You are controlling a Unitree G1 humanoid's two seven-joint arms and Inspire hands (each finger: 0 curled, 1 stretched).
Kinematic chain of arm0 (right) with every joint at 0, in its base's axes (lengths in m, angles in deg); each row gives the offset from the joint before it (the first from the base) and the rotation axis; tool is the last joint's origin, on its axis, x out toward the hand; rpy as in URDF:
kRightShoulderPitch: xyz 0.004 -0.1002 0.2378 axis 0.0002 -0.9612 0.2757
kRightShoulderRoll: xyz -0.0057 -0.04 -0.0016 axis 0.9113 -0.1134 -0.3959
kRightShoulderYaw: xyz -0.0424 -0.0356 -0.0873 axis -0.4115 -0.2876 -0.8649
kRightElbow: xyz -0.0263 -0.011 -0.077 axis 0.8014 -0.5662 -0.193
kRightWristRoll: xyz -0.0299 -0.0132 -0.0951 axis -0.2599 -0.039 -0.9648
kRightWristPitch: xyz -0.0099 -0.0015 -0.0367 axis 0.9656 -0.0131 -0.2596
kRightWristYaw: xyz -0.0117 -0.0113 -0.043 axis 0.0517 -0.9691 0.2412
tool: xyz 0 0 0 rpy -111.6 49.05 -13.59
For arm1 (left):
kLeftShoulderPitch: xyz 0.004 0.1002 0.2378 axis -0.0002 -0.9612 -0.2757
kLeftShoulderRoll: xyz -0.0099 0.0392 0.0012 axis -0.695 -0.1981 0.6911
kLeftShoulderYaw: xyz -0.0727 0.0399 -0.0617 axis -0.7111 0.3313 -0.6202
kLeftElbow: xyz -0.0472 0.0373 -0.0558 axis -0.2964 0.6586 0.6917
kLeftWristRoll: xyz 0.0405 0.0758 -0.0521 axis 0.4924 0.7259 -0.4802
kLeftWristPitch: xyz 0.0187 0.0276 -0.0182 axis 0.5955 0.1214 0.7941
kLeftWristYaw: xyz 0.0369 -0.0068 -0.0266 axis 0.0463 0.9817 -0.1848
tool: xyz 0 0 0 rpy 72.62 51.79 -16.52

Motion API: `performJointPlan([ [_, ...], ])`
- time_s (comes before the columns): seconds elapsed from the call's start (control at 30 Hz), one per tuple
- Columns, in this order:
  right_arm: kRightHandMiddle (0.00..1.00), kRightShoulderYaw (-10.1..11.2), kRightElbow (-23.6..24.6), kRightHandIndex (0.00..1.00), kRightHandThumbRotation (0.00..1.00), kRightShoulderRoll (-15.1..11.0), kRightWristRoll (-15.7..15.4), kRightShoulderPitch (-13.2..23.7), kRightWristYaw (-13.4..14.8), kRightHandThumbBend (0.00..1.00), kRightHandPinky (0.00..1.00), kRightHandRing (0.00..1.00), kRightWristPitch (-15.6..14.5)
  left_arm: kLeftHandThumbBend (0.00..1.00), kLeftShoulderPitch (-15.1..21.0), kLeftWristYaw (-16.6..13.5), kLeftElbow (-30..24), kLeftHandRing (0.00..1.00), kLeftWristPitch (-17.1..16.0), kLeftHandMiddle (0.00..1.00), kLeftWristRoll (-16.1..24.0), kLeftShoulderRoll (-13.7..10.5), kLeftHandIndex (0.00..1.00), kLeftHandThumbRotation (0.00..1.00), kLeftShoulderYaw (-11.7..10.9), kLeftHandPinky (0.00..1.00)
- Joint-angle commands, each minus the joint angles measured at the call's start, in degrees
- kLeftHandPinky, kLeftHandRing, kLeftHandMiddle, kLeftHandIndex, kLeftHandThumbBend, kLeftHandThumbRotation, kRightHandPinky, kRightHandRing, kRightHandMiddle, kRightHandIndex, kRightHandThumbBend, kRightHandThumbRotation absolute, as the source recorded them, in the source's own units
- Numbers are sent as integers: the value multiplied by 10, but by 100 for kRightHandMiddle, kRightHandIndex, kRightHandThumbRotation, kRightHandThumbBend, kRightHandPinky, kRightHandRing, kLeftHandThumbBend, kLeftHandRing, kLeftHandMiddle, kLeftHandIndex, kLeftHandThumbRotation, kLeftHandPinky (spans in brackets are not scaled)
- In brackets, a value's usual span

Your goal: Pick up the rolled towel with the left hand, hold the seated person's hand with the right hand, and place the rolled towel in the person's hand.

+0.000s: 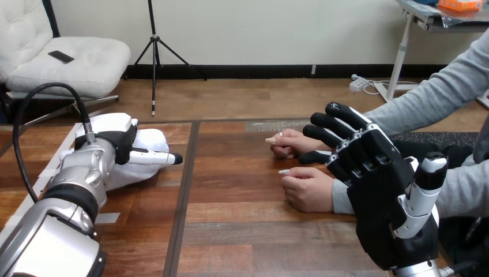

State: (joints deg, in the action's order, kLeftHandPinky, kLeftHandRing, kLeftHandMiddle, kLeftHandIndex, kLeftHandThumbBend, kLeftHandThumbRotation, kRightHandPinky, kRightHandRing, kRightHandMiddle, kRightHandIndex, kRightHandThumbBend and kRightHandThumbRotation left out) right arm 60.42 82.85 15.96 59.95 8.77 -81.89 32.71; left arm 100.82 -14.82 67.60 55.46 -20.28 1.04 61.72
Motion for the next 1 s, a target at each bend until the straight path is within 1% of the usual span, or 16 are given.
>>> performJointPlan([
  [0.0,79,-3,27,78,100,7,8,13,-6,89,62,79,16,100,27,-3,-5,100,-7,100,-7,4,100,91,-2,100],
  [0.47,79,-1,30,78,100,4,13,10,-8,90,64,79,9,100,20,6,-5,100,-3,100,-17,8,100,89,-4,100],
  [0.7,79,-1,31,78,100,4,10,8,-6,90,64,79,10,100,16,9,-5,100,-2,100,-19,9,100,88,1,100],
  [0.97,79,-1,30,78,100,4,13,9,-9,90,64,79,10,100,12,9,-5,100,-1,100,-20,8,100,89,2,100],
])
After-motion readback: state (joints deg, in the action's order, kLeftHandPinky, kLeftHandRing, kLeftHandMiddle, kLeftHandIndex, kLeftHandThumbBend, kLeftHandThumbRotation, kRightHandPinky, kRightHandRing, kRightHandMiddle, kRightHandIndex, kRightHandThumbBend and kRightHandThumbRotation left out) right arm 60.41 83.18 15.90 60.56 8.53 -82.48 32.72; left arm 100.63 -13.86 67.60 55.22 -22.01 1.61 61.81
